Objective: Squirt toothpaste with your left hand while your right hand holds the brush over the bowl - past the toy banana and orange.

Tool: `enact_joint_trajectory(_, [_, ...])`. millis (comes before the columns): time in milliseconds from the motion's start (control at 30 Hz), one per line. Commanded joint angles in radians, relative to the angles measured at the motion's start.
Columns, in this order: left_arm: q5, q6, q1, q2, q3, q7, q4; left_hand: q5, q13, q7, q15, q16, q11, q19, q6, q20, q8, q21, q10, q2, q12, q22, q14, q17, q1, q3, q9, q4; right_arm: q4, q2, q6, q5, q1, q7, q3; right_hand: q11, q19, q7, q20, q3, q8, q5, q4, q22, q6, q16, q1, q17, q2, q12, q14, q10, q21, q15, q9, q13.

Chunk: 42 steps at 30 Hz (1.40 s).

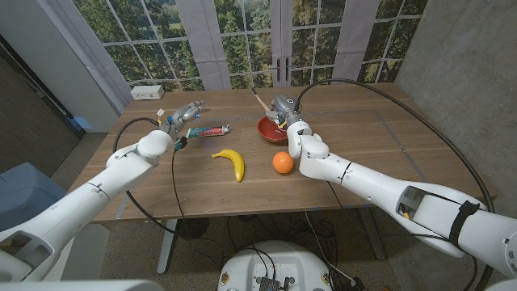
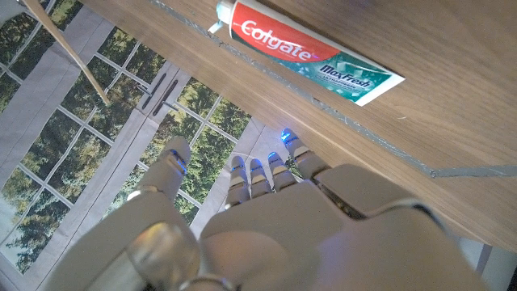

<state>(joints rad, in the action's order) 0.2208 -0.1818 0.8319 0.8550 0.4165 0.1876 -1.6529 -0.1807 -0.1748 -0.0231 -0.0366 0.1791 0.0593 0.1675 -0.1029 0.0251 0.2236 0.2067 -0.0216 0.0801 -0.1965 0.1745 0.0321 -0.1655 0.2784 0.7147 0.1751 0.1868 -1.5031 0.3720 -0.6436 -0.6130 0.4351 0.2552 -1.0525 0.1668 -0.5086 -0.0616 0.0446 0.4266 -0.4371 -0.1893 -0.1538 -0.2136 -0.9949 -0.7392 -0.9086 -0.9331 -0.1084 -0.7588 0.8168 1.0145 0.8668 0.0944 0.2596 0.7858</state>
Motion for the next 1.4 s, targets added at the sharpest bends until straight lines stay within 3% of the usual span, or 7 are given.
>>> enact_joint_trajectory(33, [-0.086,-0.178,-0.03,0.068,0.033,-0.004,-0.087,0.004,-0.004,-0.012,-0.002,0.011,0.006,0.022,-0.024,-0.004,0.01,0.008,-0.022,-0.007,-0.011,0.002,0.028,-0.002,0.035,0.004,0.003,0.009,-0.015,-0.004,0.003,-0.014,0.015,0.005,0.011,0.036,0.005,-0.014,0.072,0.015,-0.003,-0.01,0.017,-0.002,-0.027,0.009,-0.044,-0.008,-0.052,-0.003,0.013,0.008,0.013,0.124,0.003,0.0])
enact_joint_trajectory(533, [-0.202,-0.331,-0.117,0.122,0.118,-0.105,-0.128,0.002,-0.005,-0.04,-0.01,0.009,0.028,0.061,-0.088,-0.008,0.024,0.008,-0.075,-0.049,-0.015,0.001,0.071,-0.002,0.128,0.007,0.003,0.011,-0.028,-0.011,-0.005,-0.023,0.031,0.015,0.016,0.037,0.011,-0.014,0.072,0.017,-0.004,-0.01,0.018,0.001,-0.03,0.017,-0.043,-0.027,-0.051,-0.002,0.017,0.008,0.028,0.124,0.002,0.004])
enact_joint_trajectory(933, [-0.296,-0.359,-0.181,0.147,0.187,-0.208,-0.117,-0.001,-0.006,-0.048,-0.016,0.006,0.036,0.079,-0.094,-0.003,0.019,0.006,-0.088,-0.076,-0.01,0.001,0.092,-0.003,0.197,0.008,0.004,0.009,-0.035,-0.018,-0.011,-0.03,0.037,0.02,0.015,0.036,0.016,-0.015,0.071,0.017,-0.003,-0.01,0.02,0.003,-0.028,0.025,-0.04,-0.042,-0.05,0.001,0.02,0.012,0.04,0.123,0.001,0.002])
enact_joint_trajectory(1067, [-0.33,-0.348,-0.216,0.14,0.214,-0.251,-0.09,0.0,-0.006,-0.056,-0.031,0.004,0.048,0.09,-0.15,0.014,0.035,0.003,-0.11,-0.104,-0.009,0.002,0.103,-0.003,0.254,0.0,0.005,0.009,-0.036,-0.02,-0.008,-0.032,0.036,0.02,0.013,0.034,0.017,-0.014,0.072,0.018,-0.003,-0.01,0.019,0.004,-0.029,0.028,-0.04,-0.047,-0.049,0.002,0.021,0.014,0.044,0.123,0.001,0.0])
enact_joint_trajectory(1267, [-0.406,-0.354,-0.256,0.135,0.255,-0.297,-0.079,0.0,-0.006,-0.057,-0.045,0.006,0.058,0.1,-0.157,0.024,0.034,0.003,-0.136,-0.126,-0.012,0.002,0.121,-0.003,0.295,-0.009,0.005,0.008,-0.044,-0.02,-0.015,-0.035,0.041,0.024,0.015,0.036,0.019,-0.013,0.072,0.019,-0.004,-0.009,0.02,0.005,-0.032,0.033,-0.039,-0.055,-0.049,0.001,0.023,0.015,0.051,0.122,0.0,0.004])
enact_joint_trajectory(1333, [-0.436,-0.361,-0.269,0.133,0.269,-0.312,-0.078,0.0,-0.006,-0.063,-0.046,0.009,0.063,0.102,-0.165,0.022,0.035,0.002,-0.148,-0.133,-0.013,0.002,0.135,-0.003,0.315,-0.013,0.005,0.007,-0.047,-0.02,-0.018,-0.037,0.045,0.027,0.016,0.036,0.018,-0.012,0.07,0.02,-0.003,-0.009,0.02,0.005,-0.032,0.034,-0.039,-0.058,-0.049,0.002,0.024,0.016,0.053,0.123,-0.001,0.003])
enact_joint_trajectory(1400, [-0.473,-0.375,-0.277,0.131,0.283,-0.317,-0.082,0.001,-0.006,-0.068,-0.048,0.014,0.062,0.107,-0.172,0.001,0.035,0.002,-0.172,-0.141,-0.017,0.003,0.16,-0.003,0.343,-0.017,0.005,0.006,-0.05,-0.019,-0.02,-0.036,0.047,0.027,0.018,0.036,0.02,-0.013,0.071,0.02,-0.003,-0.009,0.02,0.006,-0.031,0.035,-0.039,-0.06,-0.049,0.003,0.025,0.014,0.055,0.123,-0.001,0.004])
